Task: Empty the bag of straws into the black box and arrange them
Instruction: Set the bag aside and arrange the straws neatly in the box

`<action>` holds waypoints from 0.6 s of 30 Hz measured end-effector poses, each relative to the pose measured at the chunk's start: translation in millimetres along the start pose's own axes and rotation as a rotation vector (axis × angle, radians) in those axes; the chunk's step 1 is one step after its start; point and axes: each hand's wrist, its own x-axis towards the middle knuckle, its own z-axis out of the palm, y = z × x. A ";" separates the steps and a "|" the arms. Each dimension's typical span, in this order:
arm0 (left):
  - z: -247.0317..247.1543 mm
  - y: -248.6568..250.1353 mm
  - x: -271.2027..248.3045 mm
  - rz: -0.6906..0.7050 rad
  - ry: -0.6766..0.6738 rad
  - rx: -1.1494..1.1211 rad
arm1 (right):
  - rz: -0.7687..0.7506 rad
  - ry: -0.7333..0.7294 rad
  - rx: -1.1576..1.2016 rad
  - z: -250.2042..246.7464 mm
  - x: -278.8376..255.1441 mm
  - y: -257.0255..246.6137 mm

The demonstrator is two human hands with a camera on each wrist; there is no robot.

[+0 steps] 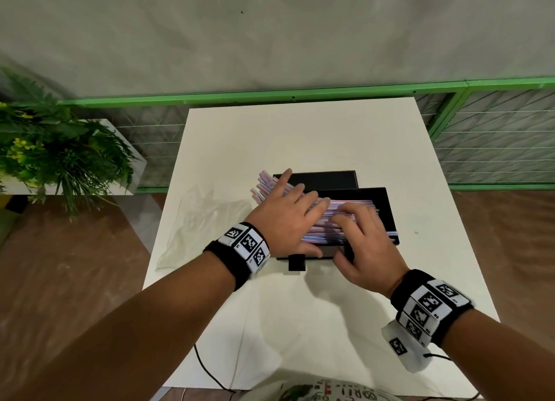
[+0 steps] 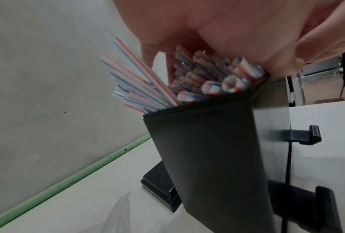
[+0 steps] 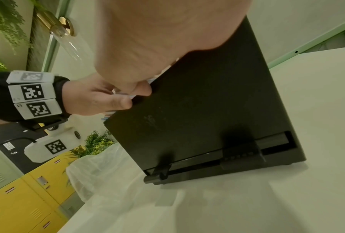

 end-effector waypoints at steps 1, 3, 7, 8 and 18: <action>0.3 0.6 -1.4 -0.004 0.022 -0.008 | 0.031 -0.008 -0.023 1.2 0.8 -1.1; -0.9 1.0 -4.4 -0.030 0.057 -0.031 | 0.076 -0.051 -0.043 4.0 3.3 -3.6; -12.1 -5.4 -15.4 -0.190 0.196 -0.168 | 0.132 -0.131 0.055 3.2 11.3 -3.8; -13.9 -9.0 -20.0 -0.266 0.257 -0.237 | 0.137 -0.158 0.085 2.3 13.3 -2.8; -1.9 -48.9 -33.7 -0.822 0.330 -0.906 | 0.094 -0.210 -0.042 3.2 30.0 12.4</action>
